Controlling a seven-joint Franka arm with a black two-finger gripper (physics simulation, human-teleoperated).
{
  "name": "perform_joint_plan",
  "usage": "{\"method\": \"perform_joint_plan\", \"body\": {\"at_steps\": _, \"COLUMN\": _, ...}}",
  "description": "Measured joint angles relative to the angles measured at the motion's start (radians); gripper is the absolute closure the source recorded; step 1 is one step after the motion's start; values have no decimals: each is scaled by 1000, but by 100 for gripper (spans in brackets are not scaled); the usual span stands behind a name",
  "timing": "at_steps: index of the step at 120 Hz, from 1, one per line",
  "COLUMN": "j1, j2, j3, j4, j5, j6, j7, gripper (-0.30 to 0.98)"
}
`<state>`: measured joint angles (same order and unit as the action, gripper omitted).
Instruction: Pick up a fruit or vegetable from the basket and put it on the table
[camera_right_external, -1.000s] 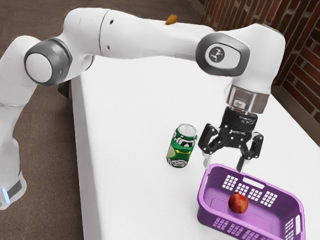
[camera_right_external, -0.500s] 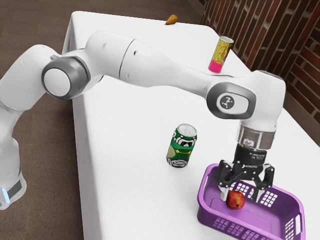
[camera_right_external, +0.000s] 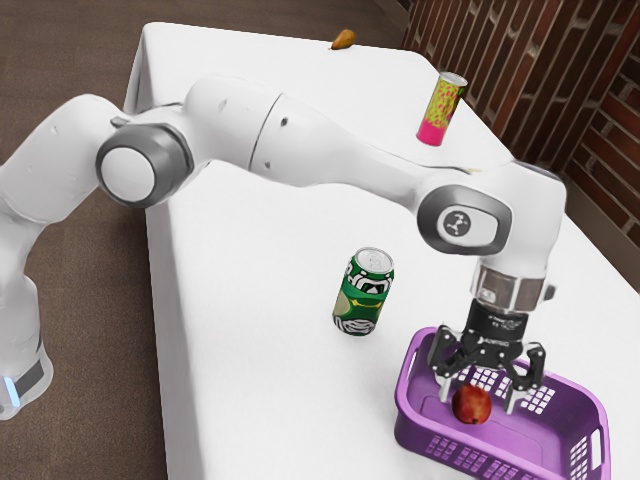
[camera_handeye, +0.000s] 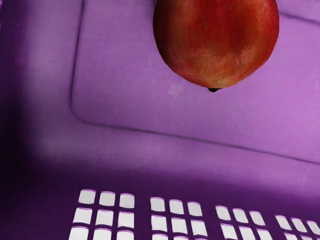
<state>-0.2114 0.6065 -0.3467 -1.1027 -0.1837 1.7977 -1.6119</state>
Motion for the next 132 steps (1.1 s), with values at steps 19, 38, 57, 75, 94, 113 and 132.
{"method": "perform_joint_plan", "body": {"at_steps": 19, "j1": 4, "j2": 3, "j3": 22, "j4": -3, "j5": -1, "j6": 5, "j7": 63, "gripper": 0}}
{"method": "perform_joint_plan", "body": {"at_steps": 38, "j1": 8, "j2": 3, "j3": 26, "j4": -4, "j5": -2, "j6": 10, "j7": 111, "gripper": 0}}
{"method": "perform_joint_plan", "body": {"at_steps": 57, "j1": 10, "j2": 5, "j3": 25, "j4": -4, "j5": 0, "j6": 19, "j7": 149, "gripper": 0}}
{"method": "perform_joint_plan", "body": {"at_steps": 75, "j1": 35, "j2": 8, "j3": 25, "j4": -4, "j5": 2, "j6": 26, "j7": 181, "gripper": 0}}
{"method": "perform_joint_plan", "body": {"at_steps": 94, "j1": 41, "j2": 21, "j3": 25, "j4": -2, "j5": 4, "j6": 46, "j7": 207, "gripper": 0}}
{"method": "perform_joint_plan", "body": {"at_steps": 113, "j1": 40, "j2": 57, "j3": 23, "j4": 7, "j5": 4, "j6": 90, "j7": 228, "gripper": 0}}
{"method": "perform_joint_plan", "body": {"at_steps": 132, "j1": 41, "j2": 70, "j3": 23, "j4": 7, "j5": 3, "j6": 116, "j7": 248, "gripper": 0}}
